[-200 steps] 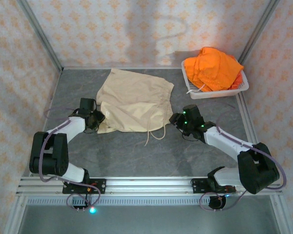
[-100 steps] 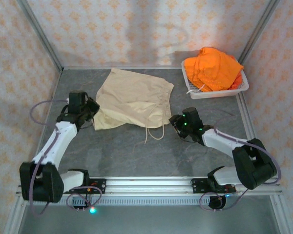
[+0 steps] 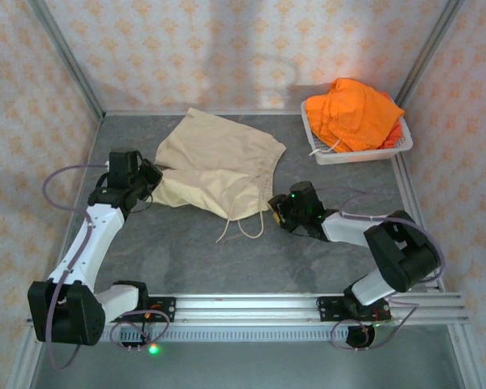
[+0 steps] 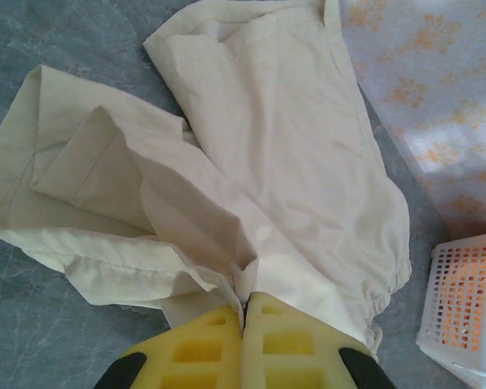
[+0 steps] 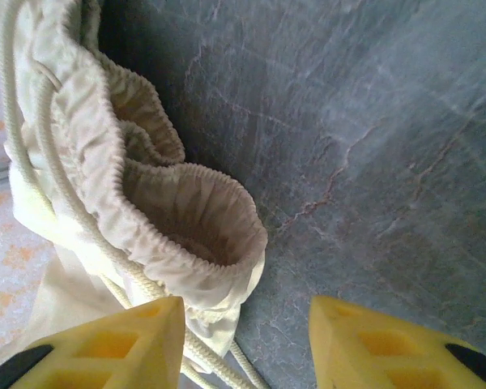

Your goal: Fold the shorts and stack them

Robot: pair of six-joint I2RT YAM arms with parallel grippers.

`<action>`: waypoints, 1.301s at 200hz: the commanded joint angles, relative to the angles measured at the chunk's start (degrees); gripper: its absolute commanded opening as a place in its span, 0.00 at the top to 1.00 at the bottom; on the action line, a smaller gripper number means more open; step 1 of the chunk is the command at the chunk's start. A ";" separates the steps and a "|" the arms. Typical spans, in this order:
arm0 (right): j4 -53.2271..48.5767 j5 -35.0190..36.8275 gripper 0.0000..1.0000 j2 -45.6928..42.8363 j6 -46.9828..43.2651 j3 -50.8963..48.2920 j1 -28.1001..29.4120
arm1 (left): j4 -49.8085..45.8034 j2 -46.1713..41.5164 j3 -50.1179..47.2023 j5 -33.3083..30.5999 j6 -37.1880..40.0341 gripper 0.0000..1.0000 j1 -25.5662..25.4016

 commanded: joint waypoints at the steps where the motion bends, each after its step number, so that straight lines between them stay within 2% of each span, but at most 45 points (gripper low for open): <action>1: 4.74 -0.13 0.56 2.18 2.35 -0.04 0.21 | -0.34 -0.39 -0.66 -0.39 0.13 1.00 0.45; 94: 4.93 -1.32 0.60 10.96 -0.81 7.84 0.24 | -0.05 -0.71 -2.37 -1.49 0.93 1.00 0.41; 167: 2.72 -1.62 0.62 10.78 -4.85 11.49 0.24 | 0.57 -0.37 -3.13 -1.59 1.08 1.00 0.41; 211: 1.80 -3.41 0.55 14.16 -5.73 13.75 0.26 | 1.27 0.03 -3.65 -1.35 0.81 1.00 0.41; 236: 2.42 -4.19 0.55 17.00 -5.45 15.01 0.28 | 1.69 0.29 -4.15 -1.19 0.64 1.00 0.41; 260: 2.34 -3.55 0.61 18.81 -5.27 16.30 0.30 | 1.90 0.62 -4.24 -1.20 0.52 1.00 0.43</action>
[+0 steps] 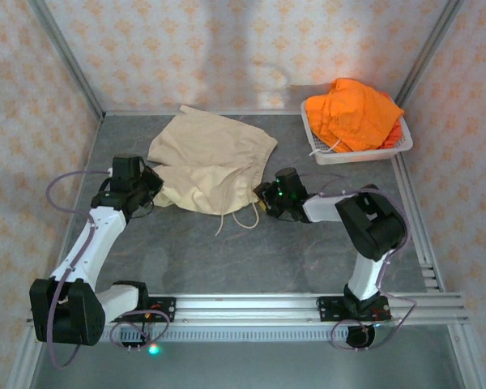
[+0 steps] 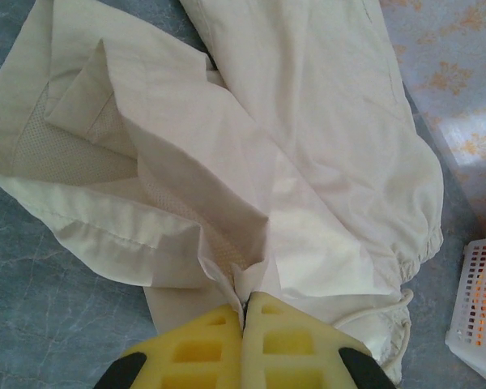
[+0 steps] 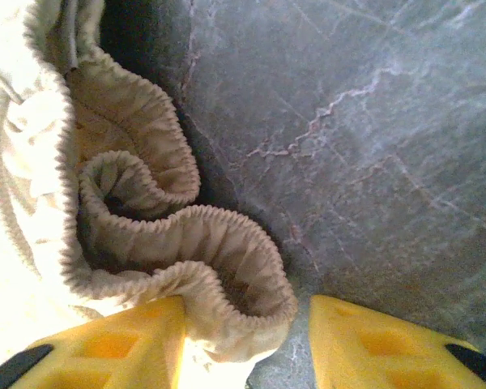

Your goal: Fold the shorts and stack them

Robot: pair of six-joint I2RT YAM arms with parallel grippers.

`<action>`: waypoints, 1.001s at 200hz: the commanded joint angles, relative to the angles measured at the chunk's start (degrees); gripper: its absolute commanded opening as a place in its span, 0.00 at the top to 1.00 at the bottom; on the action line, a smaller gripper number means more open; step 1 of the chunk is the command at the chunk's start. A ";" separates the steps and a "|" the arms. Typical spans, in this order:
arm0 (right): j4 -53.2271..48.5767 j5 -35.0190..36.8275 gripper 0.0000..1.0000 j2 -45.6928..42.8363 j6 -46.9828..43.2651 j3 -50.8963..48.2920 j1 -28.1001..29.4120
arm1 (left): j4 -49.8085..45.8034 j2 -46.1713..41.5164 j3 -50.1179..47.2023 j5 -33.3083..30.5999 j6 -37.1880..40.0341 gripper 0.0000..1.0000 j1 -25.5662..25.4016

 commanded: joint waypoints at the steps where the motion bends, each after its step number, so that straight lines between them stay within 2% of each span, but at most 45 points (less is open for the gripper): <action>1: -0.26 0.29 0.61 2.55 -0.84 2.16 0.27 | 1.43 0.59 -0.72 -0.77 0.44 1.00 0.46; 55: -4.41 1.50 0.86 7.23 -3.14 8.65 0.26 | 1.51 0.94 -0.60 -1.08 0.84 1.00 0.46; 74: -5.31 1.38 1.00 8.37 -3.48 10.20 0.18 | 1.17 1.12 -0.31 -1.42 1.25 1.00 0.43; 98: -7.39 0.15 1.00 6.82 -4.47 12.30 -0.49 | 0.02 1.04 1.20 -2.39 2.21 1.00 0.57; 114: -12.48 0.46 1.00 3.14 -7.71 14.77 -1.47 | -2.17 0.84 4.65 -2.96 3.81 1.00 0.89; 161: -39.92 8.49 1.00 -9.18 -25.54 28.88 -5.65 | -13.12 1.38 22.57 -3.55 9.81 1.00 5.20; 183: -49.55 7.96 1.00 -10.50 -31.26 35.29 -8.48 | -17.49 1.00 28.76 -4.23 11.71 1.00 7.04; 200: -56.77 7.41 1.00 -10.19 -35.87 39.18 -9.63 | -19.28 -0.33 29.68 -4.52 12.27 1.00 7.34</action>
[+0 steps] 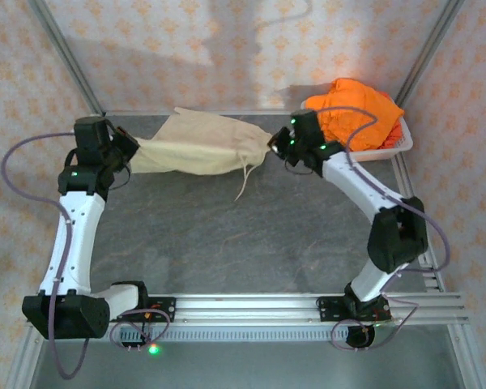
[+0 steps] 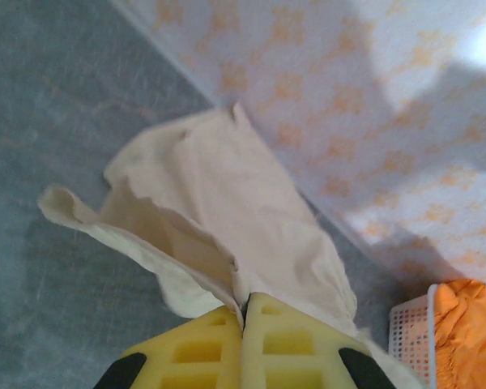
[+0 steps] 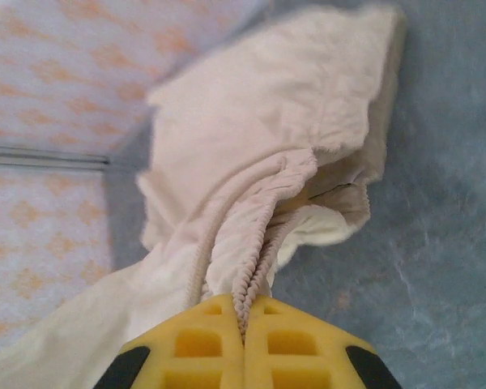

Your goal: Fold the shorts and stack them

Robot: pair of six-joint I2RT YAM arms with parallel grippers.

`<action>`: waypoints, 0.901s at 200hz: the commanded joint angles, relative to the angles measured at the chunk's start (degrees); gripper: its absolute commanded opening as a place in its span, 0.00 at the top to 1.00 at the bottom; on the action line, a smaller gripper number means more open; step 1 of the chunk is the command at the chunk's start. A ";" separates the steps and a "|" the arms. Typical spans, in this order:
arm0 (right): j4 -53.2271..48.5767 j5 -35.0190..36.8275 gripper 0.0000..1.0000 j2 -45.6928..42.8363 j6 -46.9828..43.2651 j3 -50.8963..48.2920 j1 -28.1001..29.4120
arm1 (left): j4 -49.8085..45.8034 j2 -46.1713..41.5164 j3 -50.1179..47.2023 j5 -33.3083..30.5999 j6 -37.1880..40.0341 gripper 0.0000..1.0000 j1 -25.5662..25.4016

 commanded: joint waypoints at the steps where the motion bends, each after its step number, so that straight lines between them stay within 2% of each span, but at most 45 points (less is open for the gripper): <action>1: -17.12 2.71 1.00 -0.43 -10.95 4.19 -1.85 | -7.12 -2.03 2.01 -2.48 3.36 1.00 0.92; 27: -19.86 1.01 0.99 -2.46 -12.84 1.53 -2.06 | -6.44 -6.66 -5.11 -0.94 2.74 1.00 0.85; 55: -16.96 -2.70 0.99 -7.28 -9.81 -8.15 -1.95 | -5.89 -14.02 -17.76 -0.82 1.38 1.00 0.84; 78: -14.30 -2.94 1.00 -9.94 -8.20 -15.34 -1.60 | -2.11 -19.37 -29.32 0.27 -2.00 1.00 0.68; 102: -14.23 -1.68 1.00 -7.96 -9.19 -13.77 -1.69 | 2.98 -18.66 -33.48 0.70 -4.95 1.00 0.75; 118: -16.73 -0.87 1.00 -3.56 -11.12 -6.69 -1.80 | 5.24 -14.23 -29.47 0.09 -5.03 1.00 0.75; 138: -20.49 -0.28 1.00 4.19 -13.66 6.91 -2.48 | 6.06 -4.82 -18.80 -0.99 -3.96 1.00 0.75; 161: -24.98 0.96 1.00 14.84 -15.18 27.46 -4.11 | 5.13 8.08 -1.20 -1.30 -3.26 1.00 0.75; 180: -29.46 -0.69 1.00 23.64 -14.97 47.22 -5.45 | 1.39 17.12 15.11 -1.82 -2.24 1.00 0.73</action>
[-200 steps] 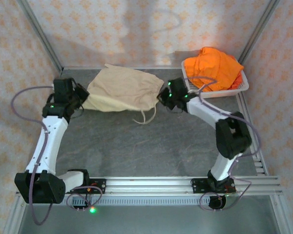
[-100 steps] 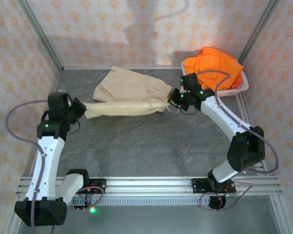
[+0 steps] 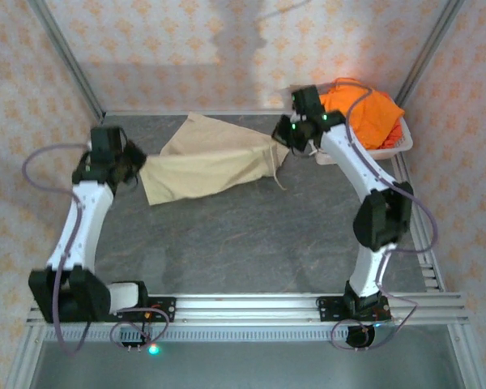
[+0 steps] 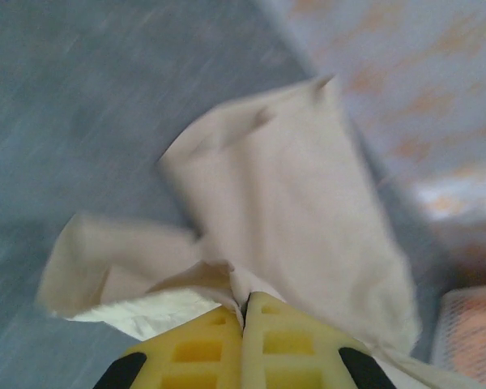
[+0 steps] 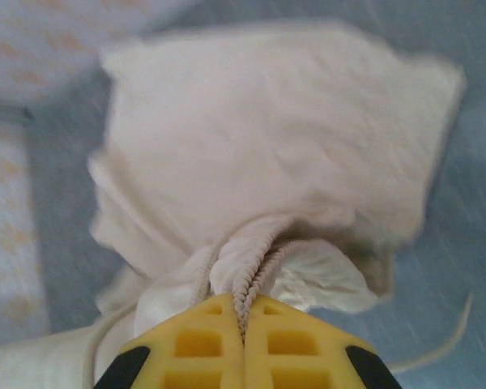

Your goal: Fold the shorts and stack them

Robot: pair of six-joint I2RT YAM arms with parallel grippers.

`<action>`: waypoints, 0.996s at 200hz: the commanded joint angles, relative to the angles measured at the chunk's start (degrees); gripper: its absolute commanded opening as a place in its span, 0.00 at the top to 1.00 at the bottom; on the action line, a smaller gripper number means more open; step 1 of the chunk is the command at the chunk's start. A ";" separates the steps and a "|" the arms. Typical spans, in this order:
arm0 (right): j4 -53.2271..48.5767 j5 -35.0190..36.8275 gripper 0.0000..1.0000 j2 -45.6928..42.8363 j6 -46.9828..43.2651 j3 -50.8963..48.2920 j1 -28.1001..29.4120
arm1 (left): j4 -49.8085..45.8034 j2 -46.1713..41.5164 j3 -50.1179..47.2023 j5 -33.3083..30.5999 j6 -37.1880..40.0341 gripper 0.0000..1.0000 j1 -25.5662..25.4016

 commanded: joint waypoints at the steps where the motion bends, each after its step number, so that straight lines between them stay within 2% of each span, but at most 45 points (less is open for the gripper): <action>1: -5.97 2.02 1.00 7.45 -1.95 19.11 -2.35 | 0.12 7.85 17.28 -3.42 1.18 1.00 0.50; 21: -8.03 -0.48 1.00 11.30 -2.64 35.67 -2.56 | -3.87 10.74 30.43 -4.26 1.77 1.00 0.51; 32: -6.51 -1.87 1.00 9.71 -3.63 37.98 -2.54 | -3.69 8.97 33.85 -5.22 2.50 1.00 0.48; 44: -3.88 -1.01 1.00 5.52 -4.74 35.51 -2.55 | -3.49 5.37 34.74 -7.30 3.71 1.00 0.48; 60: 1.29 0.00 1.00 -2.17 -6.85 25.56 -2.55 | -2.64 -1.21 30.99 -8.83 5.29 1.00 0.50; 76: 7.62 -0.89 1.00 -9.86 -8.22 12.04 -2.56 | 0.29 -8.79 21.32 -8.44 5.82 1.00 0.46; 110: 15.28 -2.71 1.00 -23.91 -9.48 -16.76 -2.45 | 3.89 -27.54 -8.10 -9.74 2.63 1.00 -0.83; 144: 18.80 -0.47 1.00 -35.11 -7.26 -44.10 1.56 | -1.77 -44.36 -31.78 -13.78 -2.57 1.00 -3.87; 174: 20.02 1.60 1.00 -41.39 -0.25 -59.94 10.34 | -8.10 -52.93 -38.70 -16.63 -4.79 1.00 -4.06; 199: 19.82 4.43 1.00 -46.00 9.80 -67.08 15.66 | -9.17 -52.46 -37.58 -18.04 -3.76 1.00 -4.08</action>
